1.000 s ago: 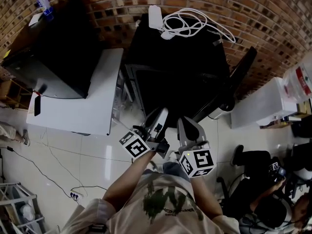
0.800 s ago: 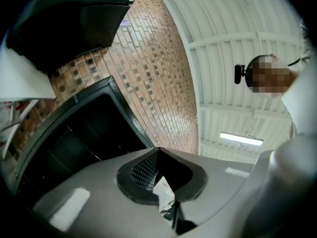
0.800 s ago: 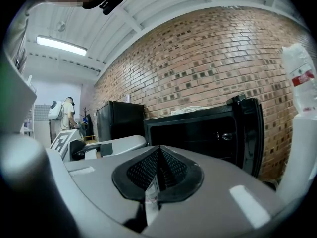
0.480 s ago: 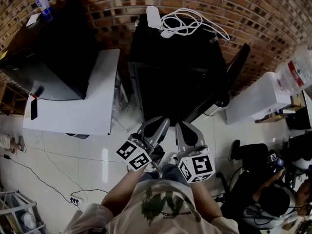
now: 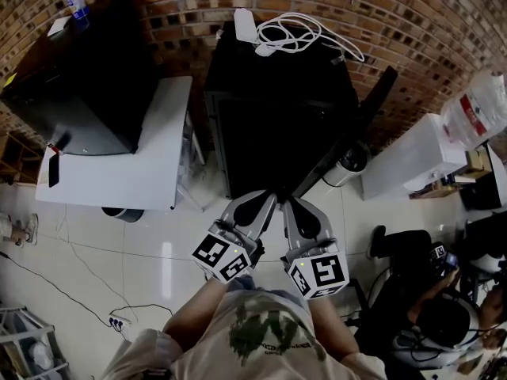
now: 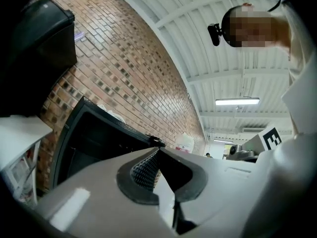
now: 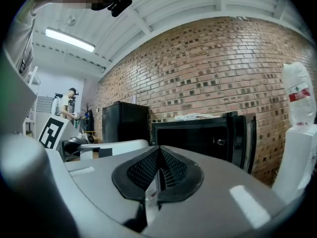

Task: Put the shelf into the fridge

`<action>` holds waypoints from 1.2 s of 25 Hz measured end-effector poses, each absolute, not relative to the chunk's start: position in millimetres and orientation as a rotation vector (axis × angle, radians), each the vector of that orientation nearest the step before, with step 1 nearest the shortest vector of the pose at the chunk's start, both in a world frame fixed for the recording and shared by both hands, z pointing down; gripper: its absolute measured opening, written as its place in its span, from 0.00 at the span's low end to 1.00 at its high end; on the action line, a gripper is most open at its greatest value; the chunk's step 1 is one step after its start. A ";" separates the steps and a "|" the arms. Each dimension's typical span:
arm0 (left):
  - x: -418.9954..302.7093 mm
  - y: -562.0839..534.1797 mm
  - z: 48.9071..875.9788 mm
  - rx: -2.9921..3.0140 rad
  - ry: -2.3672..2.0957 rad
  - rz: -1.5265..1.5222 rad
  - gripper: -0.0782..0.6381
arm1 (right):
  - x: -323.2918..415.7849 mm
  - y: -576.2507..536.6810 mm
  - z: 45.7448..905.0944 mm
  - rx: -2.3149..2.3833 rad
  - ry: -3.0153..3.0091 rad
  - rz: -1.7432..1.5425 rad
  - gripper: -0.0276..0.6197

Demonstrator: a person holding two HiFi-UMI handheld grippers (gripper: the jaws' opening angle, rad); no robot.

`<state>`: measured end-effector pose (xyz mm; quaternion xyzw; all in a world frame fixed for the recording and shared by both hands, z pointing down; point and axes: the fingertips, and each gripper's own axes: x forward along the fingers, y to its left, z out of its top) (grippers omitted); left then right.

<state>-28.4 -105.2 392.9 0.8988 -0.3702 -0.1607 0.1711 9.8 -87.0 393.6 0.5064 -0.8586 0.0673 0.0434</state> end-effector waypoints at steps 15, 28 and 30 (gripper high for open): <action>14.2 6.2 394.0 2.625 -1.190 -0.258 0.11 | 50.5 22.4 387.6 1.552 -2.699 0.229 0.04; 15.3 75.0 383.9 2.613 -1.298 -0.258 0.11 | 52.5 87.4 382.1 1.474 -2.767 0.220 0.04; 16.2 79.8 381.7 2.617 -1.300 -0.265 0.11 | 52.8 91.0 380.5 1.470 -2.769 0.214 0.04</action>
